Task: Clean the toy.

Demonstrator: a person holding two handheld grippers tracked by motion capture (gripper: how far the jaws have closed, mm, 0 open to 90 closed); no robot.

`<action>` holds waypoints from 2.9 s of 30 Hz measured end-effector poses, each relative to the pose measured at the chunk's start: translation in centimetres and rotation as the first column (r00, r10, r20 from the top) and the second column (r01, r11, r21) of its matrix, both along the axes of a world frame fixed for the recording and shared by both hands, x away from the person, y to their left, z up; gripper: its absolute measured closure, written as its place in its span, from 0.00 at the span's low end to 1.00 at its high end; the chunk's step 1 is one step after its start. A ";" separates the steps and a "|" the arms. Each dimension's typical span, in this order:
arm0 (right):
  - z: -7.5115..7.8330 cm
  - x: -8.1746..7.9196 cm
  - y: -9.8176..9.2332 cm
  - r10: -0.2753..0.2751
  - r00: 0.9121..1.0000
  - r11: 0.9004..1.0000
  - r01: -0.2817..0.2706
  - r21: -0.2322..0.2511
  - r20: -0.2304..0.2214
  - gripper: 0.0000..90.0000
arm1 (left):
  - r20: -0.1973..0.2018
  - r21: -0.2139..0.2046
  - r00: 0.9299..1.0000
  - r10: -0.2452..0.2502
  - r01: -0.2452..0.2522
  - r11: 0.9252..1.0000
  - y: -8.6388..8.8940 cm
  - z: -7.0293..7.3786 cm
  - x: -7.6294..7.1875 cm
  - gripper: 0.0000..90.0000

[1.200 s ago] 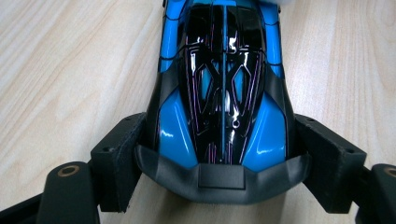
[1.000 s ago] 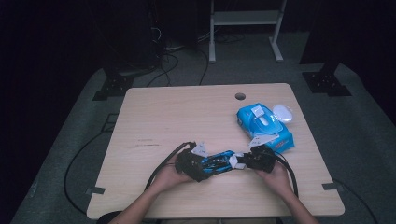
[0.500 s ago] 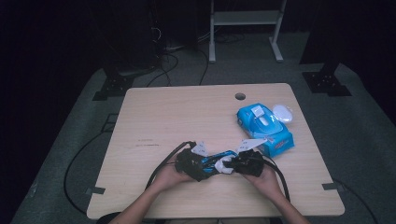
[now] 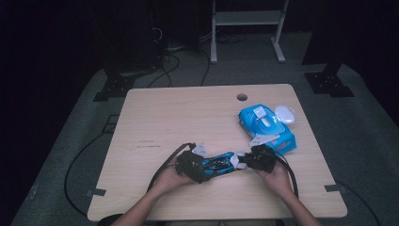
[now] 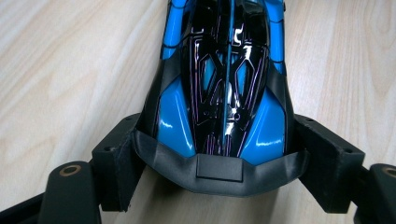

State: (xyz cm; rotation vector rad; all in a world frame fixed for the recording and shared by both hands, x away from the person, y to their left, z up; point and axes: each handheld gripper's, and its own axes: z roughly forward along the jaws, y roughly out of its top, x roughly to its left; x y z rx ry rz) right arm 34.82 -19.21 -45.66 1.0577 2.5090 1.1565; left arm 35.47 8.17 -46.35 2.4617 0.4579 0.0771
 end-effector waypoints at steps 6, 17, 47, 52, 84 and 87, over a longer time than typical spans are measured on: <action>0.5 1.0 2.0 0.035 0.999 0.999 -0.034 -0.025 0.018 0.88 | 0.011 -0.009 1.000 -0.006 0.006 1.000 -0.3 -0.1 0.0 0.27; 0.2 2.5 5.3 0.073 0.996 0.997 -0.074 0.008 0.049 0.88 | 0.017 -0.018 1.000 -0.017 0.017 1.000 -0.4 -0.1 0.1 0.27; 0.1 -0.3 1.0 0.112 0.993 0.993 -0.111 0.035 -0.024 0.89 | 0.019 -0.029 0.999 -0.035 0.035 0.999 -0.6 -0.2 0.7 0.26; 0.1 -0.3 0.1 0.069 0.997 0.997 -0.069 0.023 -0.017 0.89 | 0.006 -0.040 1.000 -0.015 0.015 0.999 0.0 -0.1 0.6 0.22; 1.2 0.4 7.9 0.230 0.971 0.973 -0.229 -0.020 0.070 0.88 | 0.027 -0.052 0.999 -0.024 0.026 0.998 -0.5 -0.2 0.5 0.28; 1.1 1.0 9.5 0.245 0.968 0.970 -0.244 -0.020 0.049 0.88 | 0.029 -0.052 0.999 -0.020 0.022 0.998 -0.6 -0.2 0.4 0.28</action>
